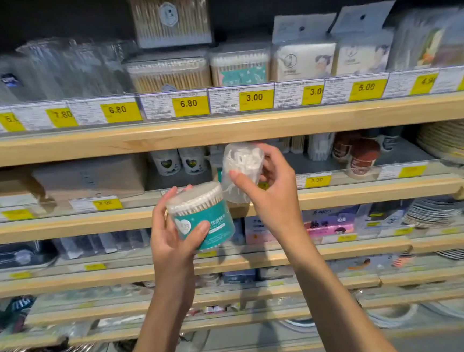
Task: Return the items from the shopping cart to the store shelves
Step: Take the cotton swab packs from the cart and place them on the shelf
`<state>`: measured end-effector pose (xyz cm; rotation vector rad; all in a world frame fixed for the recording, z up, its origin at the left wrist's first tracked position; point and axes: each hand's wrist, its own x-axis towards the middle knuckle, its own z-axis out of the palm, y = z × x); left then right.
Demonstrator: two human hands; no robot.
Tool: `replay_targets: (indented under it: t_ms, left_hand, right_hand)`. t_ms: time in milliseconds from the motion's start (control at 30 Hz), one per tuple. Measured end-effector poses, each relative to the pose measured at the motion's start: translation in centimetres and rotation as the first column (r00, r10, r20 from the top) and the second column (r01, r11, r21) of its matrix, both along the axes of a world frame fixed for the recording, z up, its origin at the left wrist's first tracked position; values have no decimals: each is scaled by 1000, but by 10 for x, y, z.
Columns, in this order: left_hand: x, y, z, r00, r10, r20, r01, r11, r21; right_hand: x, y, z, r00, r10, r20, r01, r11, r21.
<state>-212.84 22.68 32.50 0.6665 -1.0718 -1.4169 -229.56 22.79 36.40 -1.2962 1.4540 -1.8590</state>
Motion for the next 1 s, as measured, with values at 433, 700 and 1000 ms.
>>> replay_targets:
  t_ms: [433, 700, 1000]
  left_hand:
    - [102, -7, -2, 986, 166, 34, -167, 985, 48]
    - [71, -14, 2, 991, 110, 76, -108, 994, -29]
    - [-7, -3, 5, 991, -44, 124, 56, 994, -93]
  right_hand:
    - [90, -87, 9, 630, 5, -777, 267, 938, 223]
    - [88, -68, 5, 503, -39, -864, 282, 952, 121]
    - [-7, 22, -2, 927, 38, -373, -35, 999, 17]
